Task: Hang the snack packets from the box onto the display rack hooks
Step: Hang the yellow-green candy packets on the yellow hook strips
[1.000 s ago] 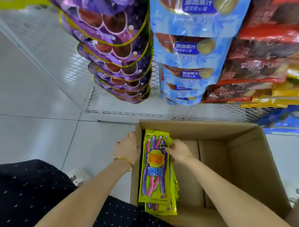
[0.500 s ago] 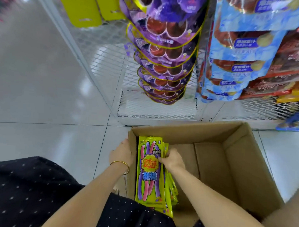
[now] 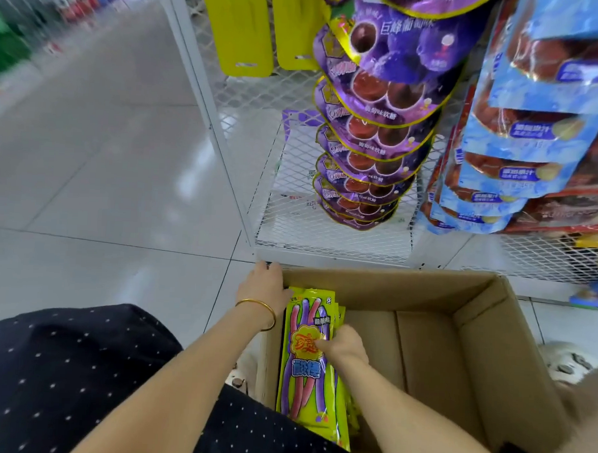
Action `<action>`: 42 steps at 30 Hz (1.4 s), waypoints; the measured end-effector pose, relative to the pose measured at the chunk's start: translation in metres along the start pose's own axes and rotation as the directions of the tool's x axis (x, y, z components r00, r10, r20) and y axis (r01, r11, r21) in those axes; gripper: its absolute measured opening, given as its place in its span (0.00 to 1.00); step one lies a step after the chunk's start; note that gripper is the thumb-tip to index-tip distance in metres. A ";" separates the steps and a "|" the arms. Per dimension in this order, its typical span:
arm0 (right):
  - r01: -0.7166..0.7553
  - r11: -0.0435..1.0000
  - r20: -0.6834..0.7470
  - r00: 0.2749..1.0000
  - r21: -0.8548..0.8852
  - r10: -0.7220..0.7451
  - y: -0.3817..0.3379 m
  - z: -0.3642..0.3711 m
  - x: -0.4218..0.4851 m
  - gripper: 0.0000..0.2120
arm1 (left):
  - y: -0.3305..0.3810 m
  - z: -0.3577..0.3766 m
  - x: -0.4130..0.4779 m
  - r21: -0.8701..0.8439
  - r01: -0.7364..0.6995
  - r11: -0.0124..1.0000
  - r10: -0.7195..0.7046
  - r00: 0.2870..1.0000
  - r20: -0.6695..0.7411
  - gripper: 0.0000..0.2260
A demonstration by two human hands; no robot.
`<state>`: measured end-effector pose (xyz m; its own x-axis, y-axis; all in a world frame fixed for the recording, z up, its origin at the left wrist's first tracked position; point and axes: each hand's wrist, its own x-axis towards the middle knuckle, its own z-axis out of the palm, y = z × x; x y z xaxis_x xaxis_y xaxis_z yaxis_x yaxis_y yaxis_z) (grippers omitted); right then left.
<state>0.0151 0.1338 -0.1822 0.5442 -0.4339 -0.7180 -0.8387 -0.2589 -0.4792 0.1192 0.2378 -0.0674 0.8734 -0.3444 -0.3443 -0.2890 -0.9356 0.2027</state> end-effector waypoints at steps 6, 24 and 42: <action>0.133 0.945 0.099 0.981 0.298 -0.169 0.006 -0.018 0.003 0.16 | 0.021 -0.048 0.016 -0.229 -0.126 0.965 0.122 0.992 -0.032 0.21; 0.352 0.578 -0.083 0.894 0.736 -0.440 -0.042 -0.141 -0.081 0.11 | 0.089 -0.209 0.008 -0.517 -0.686 0.512 -0.010 0.598 -0.802 0.08; 0.913 0.363 -0.480 0.239 -0.185 -0.844 -0.150 -0.203 -0.160 0.29 | 0.085 -0.252 0.026 -0.512 -0.739 0.438 0.171 0.628 -0.759 0.07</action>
<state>0.0492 0.0667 0.1071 0.8275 -0.2988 0.4754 0.1885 -0.6497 -0.7364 0.2161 0.1686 0.1721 0.7965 -0.3173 0.5147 -0.5711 -0.1154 0.8127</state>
